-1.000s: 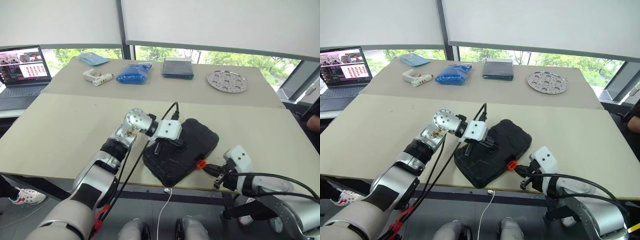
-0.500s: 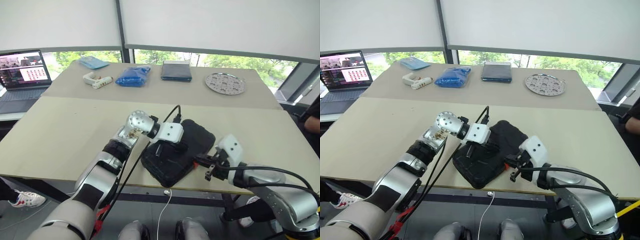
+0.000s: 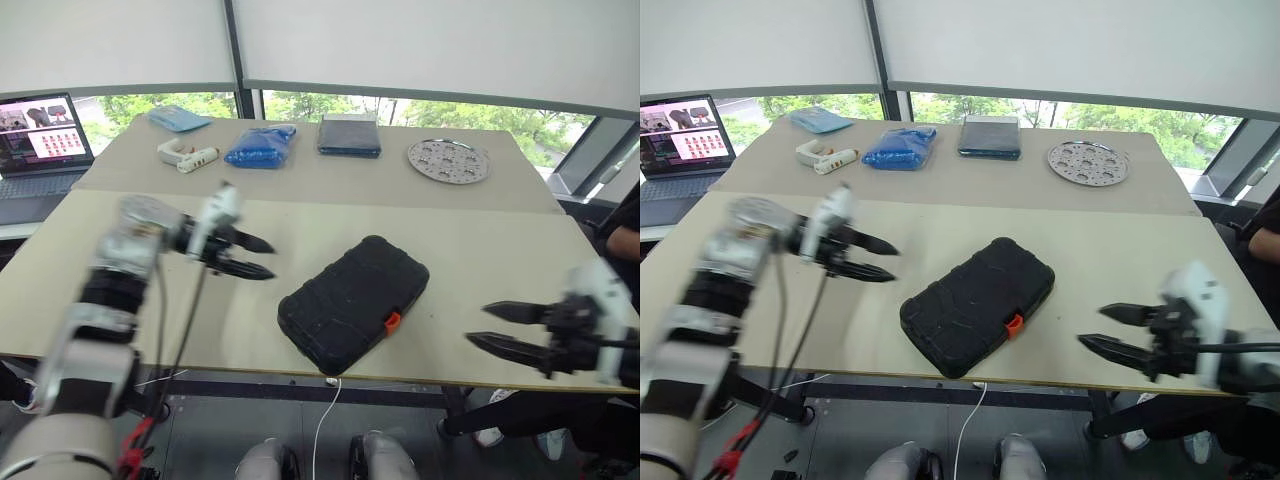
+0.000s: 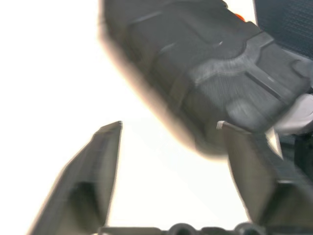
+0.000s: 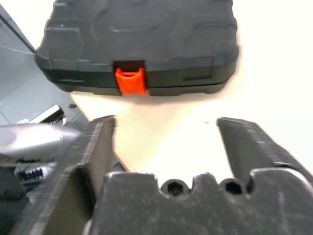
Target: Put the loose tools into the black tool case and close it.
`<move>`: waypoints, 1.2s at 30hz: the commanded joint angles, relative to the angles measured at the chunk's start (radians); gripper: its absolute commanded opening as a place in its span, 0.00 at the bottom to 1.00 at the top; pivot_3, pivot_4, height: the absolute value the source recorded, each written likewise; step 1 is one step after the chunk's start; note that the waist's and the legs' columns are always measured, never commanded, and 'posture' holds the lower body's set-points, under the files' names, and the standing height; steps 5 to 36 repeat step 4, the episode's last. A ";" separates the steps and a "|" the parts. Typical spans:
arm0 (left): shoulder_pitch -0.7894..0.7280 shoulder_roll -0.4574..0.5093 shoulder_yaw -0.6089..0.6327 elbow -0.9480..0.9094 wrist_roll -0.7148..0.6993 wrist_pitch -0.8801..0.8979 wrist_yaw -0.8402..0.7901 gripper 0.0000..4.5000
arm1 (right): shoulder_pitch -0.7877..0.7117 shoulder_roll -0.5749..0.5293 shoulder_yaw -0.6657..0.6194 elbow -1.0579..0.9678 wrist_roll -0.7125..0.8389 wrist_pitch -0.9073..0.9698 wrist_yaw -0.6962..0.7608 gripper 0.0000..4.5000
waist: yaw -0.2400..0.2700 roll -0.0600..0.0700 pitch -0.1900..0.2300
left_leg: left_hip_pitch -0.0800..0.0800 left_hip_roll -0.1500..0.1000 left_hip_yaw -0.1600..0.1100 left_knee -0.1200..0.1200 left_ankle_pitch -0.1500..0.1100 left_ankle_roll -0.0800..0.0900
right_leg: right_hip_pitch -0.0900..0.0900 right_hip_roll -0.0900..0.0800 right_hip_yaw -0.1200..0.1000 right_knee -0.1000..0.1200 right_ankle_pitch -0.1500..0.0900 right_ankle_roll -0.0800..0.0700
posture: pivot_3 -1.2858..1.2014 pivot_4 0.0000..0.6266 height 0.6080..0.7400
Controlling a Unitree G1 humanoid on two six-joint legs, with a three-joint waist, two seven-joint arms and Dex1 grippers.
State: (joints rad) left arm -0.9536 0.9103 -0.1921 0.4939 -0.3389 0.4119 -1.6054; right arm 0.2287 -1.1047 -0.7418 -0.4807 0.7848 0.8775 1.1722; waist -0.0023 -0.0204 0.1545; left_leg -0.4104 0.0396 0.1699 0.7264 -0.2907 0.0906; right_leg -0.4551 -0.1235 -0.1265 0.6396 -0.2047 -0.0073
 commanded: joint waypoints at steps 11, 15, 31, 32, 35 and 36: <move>0.063 0.069 0.025 -0.091 -0.113 0.041 -0.009 0.92 | -0.009 -0.062 -0.047 0.125 -0.023 -0.097 0.179 0.99 | 0.027 0.001 0.001 | -0.001 -0.005 0.000 0.001 -0.002 0.003 | 0.000 -0.006 0.000 -0.001 -0.001 0.003 | 0.52 0.24 0.84; 0.063 0.069 0.025 -0.091 -0.113 0.041 -0.009 0.92 | -0.009 -0.062 -0.047 0.125 -0.023 -0.097 0.179 0.99 | 0.027 0.001 0.001 | -0.001 -0.005 0.000 0.001 -0.002 0.003 | 0.000 -0.006 0.000 -0.001 -0.001 0.003 | 0.52 0.24 0.84; 0.063 0.069 0.025 -0.091 -0.113 0.041 -0.009 0.92 | -0.009 -0.062 -0.047 0.125 -0.023 -0.097 0.179 0.99 | 0.027 0.001 0.001 | -0.001 -0.005 0.000 0.001 -0.002 0.003 | 0.000 -0.006 0.000 -0.001 -0.001 0.003 | 0.52 0.24 0.84; 0.063 0.069 0.025 -0.091 -0.113 0.041 -0.009 0.92 | -0.009 -0.062 -0.047 0.125 -0.023 -0.097 0.179 0.99 | 0.027 0.001 0.001 | -0.001 -0.005 0.000 0.001 -0.002 0.003 | 0.000 -0.006 0.000 -0.001 -0.001 0.003 | 0.52 0.24 0.84; 0.063 0.069 0.025 -0.091 -0.113 0.041 -0.009 0.92 | -0.009 -0.062 -0.047 0.125 -0.023 -0.097 0.179 0.99 | 0.027 0.001 0.001 | -0.001 -0.005 0.000 0.001 -0.002 0.003 | 0.000 -0.006 0.000 -0.001 -0.001 0.003 | 0.52 0.24 0.84; 0.063 0.069 0.025 -0.091 -0.113 0.041 -0.009 0.92 | -0.009 -0.062 -0.047 0.125 -0.023 -0.097 0.179 0.99 | 0.027 0.001 0.001 | -0.001 -0.005 0.000 0.001 -0.002 0.003 | 0.000 -0.006 0.000 -0.001 -0.001 0.003 | 0.52 0.24 0.84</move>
